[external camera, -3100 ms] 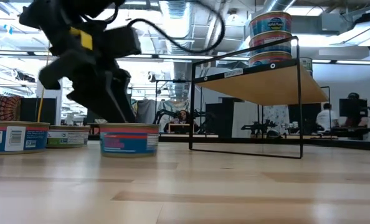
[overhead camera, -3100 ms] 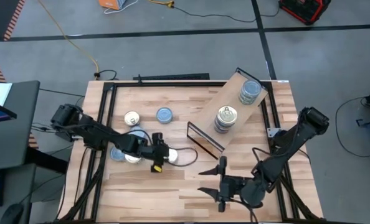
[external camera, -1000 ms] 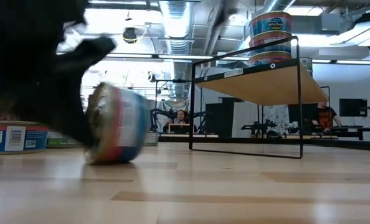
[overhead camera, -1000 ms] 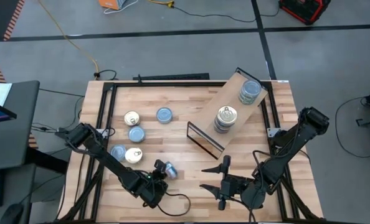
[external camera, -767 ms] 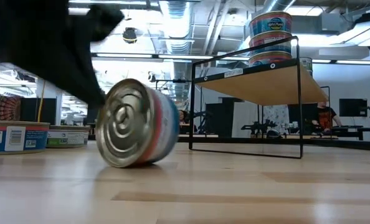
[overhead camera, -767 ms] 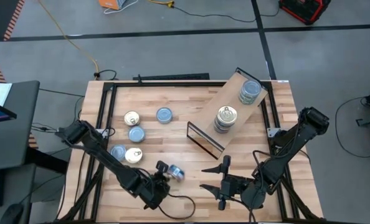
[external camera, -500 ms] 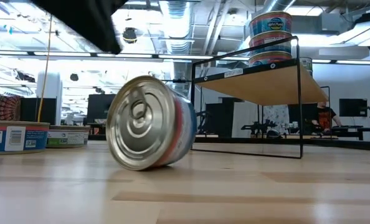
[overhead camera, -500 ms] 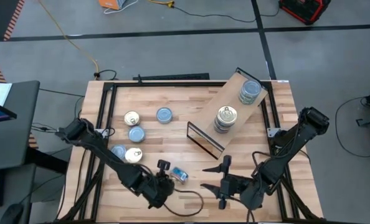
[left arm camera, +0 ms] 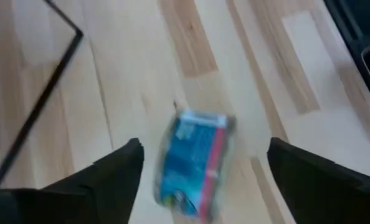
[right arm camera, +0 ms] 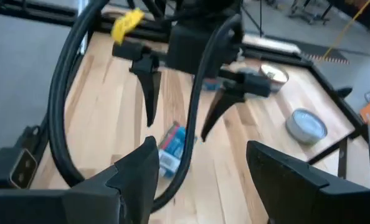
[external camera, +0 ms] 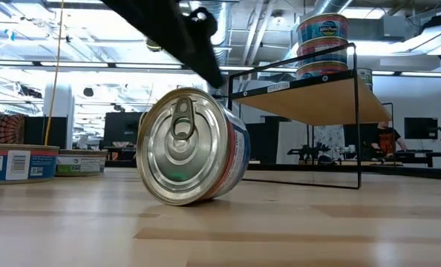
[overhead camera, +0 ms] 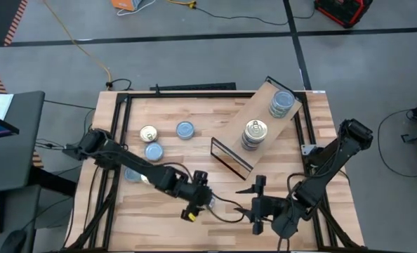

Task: Stack canned seafood by type on shelf
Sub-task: Stack the blue and pink tuna can on the shelf

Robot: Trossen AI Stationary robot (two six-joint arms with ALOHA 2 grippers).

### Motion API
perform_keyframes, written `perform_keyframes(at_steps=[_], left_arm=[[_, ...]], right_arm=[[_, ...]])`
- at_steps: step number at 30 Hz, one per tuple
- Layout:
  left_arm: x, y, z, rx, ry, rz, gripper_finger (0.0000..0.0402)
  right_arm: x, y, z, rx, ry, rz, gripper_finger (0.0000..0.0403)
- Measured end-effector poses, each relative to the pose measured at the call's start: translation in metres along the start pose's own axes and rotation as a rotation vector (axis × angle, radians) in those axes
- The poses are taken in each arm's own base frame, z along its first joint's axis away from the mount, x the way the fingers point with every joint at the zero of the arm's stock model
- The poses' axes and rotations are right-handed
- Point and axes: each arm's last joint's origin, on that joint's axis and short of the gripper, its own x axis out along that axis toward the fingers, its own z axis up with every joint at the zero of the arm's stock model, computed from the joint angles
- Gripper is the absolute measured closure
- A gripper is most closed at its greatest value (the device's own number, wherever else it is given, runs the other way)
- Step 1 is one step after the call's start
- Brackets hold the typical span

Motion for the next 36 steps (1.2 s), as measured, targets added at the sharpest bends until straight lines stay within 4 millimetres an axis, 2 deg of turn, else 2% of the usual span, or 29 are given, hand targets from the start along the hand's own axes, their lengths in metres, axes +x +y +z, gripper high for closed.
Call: perform_keyframes(at_steps=[3, 6, 13, 17, 24, 31, 36], left_arm=[[0.005, 0.012, -0.003, 0.008, 0.038, 0.005, 0.0060], [0.010, 0.020, -0.004, -0.007, 0.057, -0.060, 0.0061], [0.021, 0.024, -0.025, 0.011, 0.253, -0.131, 0.0083], [0.023, 0.022, -0.023, 0.021, 0.230, -0.136, 0.0119], [0.024, 0.022, -0.015, 0.021, 0.149, -0.126, 0.0210], [0.025, 0.021, -0.012, 0.039, 0.113, -0.101, 0.0210], [0.007, 0.017, -0.007, 0.080, 0.076, -0.023, 0.0210]], right_arm=[[-0.002, 0.002, -0.002, 0.003, 0.004, 0.006, 0.0127], [-0.003, 0.003, -0.002, 0.006, 0.002, 0.012, 0.0127], [-0.005, 0.005, -0.002, 0.021, -0.005, 0.021, 0.0127], [-0.004, 0.004, -0.001, 0.026, -0.003, 0.016, 0.0127], [-0.004, 0.004, -0.002, 0.025, -0.002, 0.015, 0.0127], [-0.009, 0.007, -0.003, 0.011, -0.001, 0.027, 0.0127], [-0.014, 0.011, -0.007, -0.015, 0.008, 0.039, 0.0127]])
